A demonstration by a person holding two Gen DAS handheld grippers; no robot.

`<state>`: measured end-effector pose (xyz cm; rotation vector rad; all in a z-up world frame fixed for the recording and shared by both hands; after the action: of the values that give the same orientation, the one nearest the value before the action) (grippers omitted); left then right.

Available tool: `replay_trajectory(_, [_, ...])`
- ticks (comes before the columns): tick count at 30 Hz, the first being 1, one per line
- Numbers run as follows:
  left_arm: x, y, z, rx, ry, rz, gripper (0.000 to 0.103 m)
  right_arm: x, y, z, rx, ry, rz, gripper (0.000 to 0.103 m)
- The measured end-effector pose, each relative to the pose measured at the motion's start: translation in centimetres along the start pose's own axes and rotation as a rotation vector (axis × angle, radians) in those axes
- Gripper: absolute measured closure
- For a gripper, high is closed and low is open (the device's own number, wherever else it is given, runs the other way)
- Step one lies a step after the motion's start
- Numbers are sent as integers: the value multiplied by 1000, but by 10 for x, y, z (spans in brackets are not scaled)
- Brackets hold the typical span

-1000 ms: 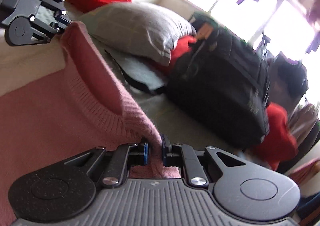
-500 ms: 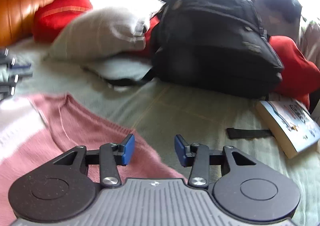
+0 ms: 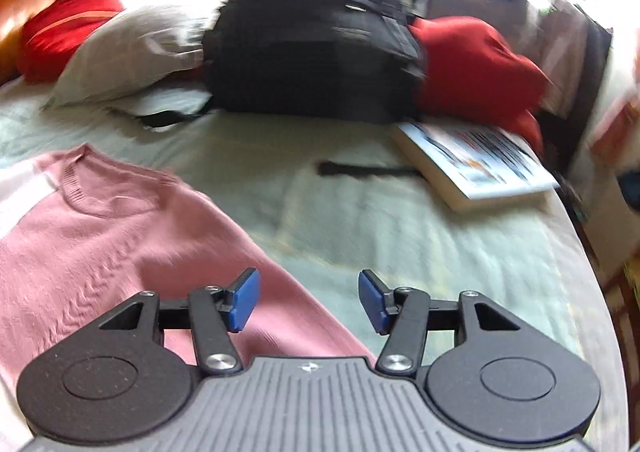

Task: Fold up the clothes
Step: 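Lay the sweater flat on the bed and open both grippers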

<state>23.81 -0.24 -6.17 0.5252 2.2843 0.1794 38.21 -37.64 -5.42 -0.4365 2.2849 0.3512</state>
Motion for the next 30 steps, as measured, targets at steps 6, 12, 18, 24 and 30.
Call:
replay_trajectory(6, [8, -22, -18, 60, 14, -130, 10, 38, -21, -46, -53, -43, 168, 35])
replay_trajectory(12, [10, -45, -46, -18, -36, -132, 7, 78, -52, -88, 0, -99, 326, 35])
replay_trajectory(18, [13, -70, -56, -4, -52, -83, 7, 98, -63, -90, -44, -134, 422, 35])
replay_trajectory(24, [19, -71, -63, -24, -41, -100, 7, 86, -54, -65, -31, -107, 360, 35])
replay_trajectory(30, [25, -64, -71, -49, -46, -124, 7, 74, -46, -40, -19, -80, 297, 35])
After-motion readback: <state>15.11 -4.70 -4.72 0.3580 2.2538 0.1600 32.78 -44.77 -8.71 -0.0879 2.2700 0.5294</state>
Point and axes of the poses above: each gripper's, at about its wrist camera, not at the fingertips, and z roughly the way its jaws point, y to its left, x to its underside, the point moved 4 cm from there along z, roughly the way its jaws point, and after that the axes turned 12 degrees about -x, right-handed, at the moved point
